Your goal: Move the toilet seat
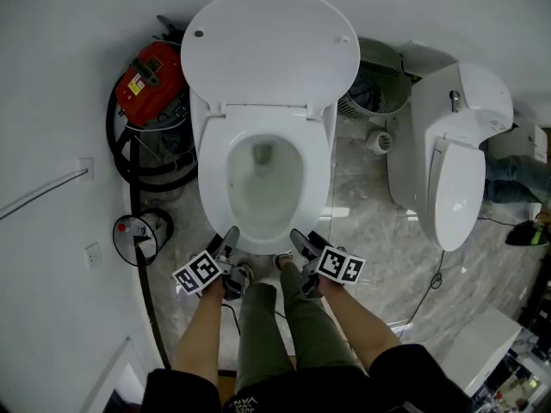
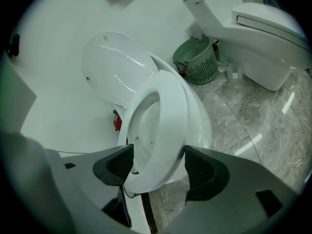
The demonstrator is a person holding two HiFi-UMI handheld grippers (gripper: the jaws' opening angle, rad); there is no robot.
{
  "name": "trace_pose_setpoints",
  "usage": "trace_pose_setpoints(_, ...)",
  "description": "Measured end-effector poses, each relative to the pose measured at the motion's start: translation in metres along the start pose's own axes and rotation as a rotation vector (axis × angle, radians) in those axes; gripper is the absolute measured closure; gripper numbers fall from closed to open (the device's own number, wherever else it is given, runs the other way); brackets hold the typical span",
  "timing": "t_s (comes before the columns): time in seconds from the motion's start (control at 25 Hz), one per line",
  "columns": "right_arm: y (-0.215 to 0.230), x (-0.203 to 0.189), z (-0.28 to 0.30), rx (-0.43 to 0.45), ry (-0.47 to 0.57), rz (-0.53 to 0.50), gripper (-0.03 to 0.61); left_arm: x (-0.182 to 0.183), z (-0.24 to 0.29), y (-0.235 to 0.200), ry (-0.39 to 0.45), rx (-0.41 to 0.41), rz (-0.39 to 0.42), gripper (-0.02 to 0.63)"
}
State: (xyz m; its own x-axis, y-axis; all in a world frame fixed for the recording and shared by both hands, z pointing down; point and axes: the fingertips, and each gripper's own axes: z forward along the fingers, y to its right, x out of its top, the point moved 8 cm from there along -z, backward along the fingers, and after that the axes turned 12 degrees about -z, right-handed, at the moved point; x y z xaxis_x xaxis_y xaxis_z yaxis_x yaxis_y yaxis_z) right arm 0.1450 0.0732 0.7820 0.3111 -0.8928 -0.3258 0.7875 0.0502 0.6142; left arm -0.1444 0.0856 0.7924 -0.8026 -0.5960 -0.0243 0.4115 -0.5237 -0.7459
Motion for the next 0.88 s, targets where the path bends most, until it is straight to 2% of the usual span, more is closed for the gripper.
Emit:
trace_pose_setpoints(0.36,-0.032,0.029,-0.042,0.086,0.013,-0.002,0.264,0.005,-0.035,0.049,0.065,-0.046,-0.013,0.295)
trace_pose_setpoints(0.6,-0.055,0.055,-0.067,0.139,0.031,-0.019,0.265,0.012,-0.054,0.088,0.109,-0.069,0.015,0.296)
trace_pose_setpoints(0.88,-0.078,0.088,-0.091,0.194,0.063,-0.091,0.265,0.024,-0.072,0.133,0.152,-0.103,0.066,0.298)
